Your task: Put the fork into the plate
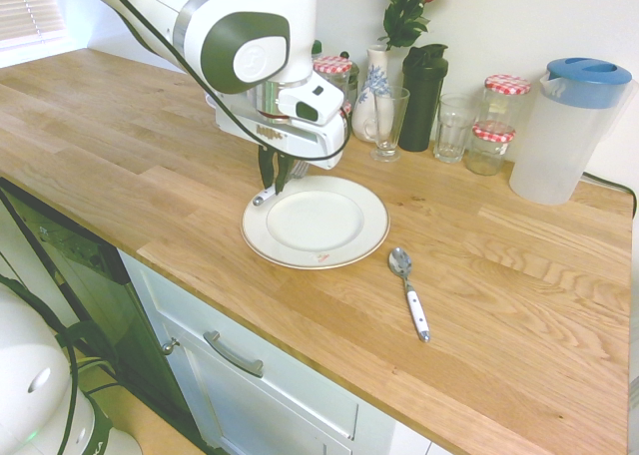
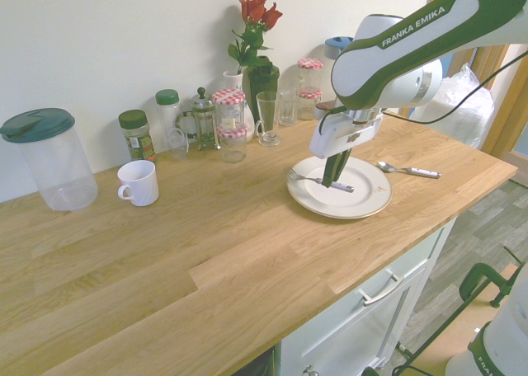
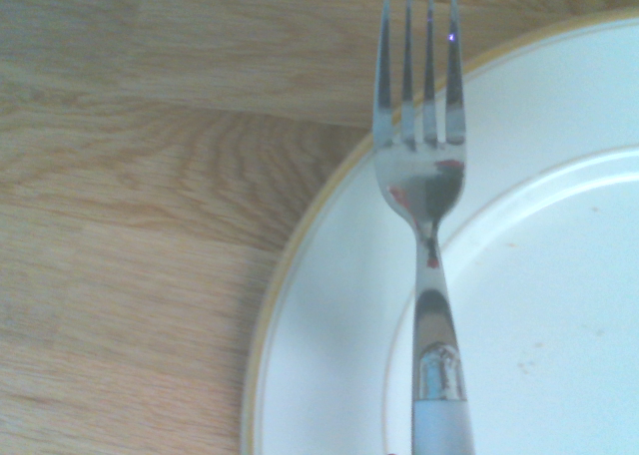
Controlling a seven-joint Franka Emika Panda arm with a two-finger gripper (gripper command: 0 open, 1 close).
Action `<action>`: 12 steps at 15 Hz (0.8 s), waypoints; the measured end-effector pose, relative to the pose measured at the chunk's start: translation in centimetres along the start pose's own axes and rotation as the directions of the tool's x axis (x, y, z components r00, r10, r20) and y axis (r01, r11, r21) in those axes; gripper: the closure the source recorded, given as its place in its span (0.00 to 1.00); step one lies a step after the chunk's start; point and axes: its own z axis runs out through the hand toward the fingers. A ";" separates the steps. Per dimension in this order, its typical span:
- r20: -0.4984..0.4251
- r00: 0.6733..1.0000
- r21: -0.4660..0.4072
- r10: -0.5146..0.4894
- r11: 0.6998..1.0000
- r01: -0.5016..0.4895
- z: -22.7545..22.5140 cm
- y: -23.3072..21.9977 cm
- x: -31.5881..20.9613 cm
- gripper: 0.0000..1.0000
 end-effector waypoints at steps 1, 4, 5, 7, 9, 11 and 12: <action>0.010 1.000 0.000 0.003 1.000 -0.003 0.4 0.5 0.4 1.00; 0.027 1.000 -0.001 0.011 1.000 -0.011 1.5 1.6 1.2 1.00; 0.030 0.999 0.000 0.012 1.000 -0.012 1.9 1.8 1.4 1.00; 0.044 0.999 -0.002 0.018 1.000 -0.018 2.6 2.2 1.6 0.00; 0.051 0.998 -0.009 0.025 1.000 -0.025 3.1 2.4 1.8 0.00; 0.047 0.999 -0.008 0.026 1.000 -0.026 3.0 2.5 1.9 0.00; 0.047 0.999 -0.008 0.026 1.000 -0.026 3.0 2.5 1.9 0.00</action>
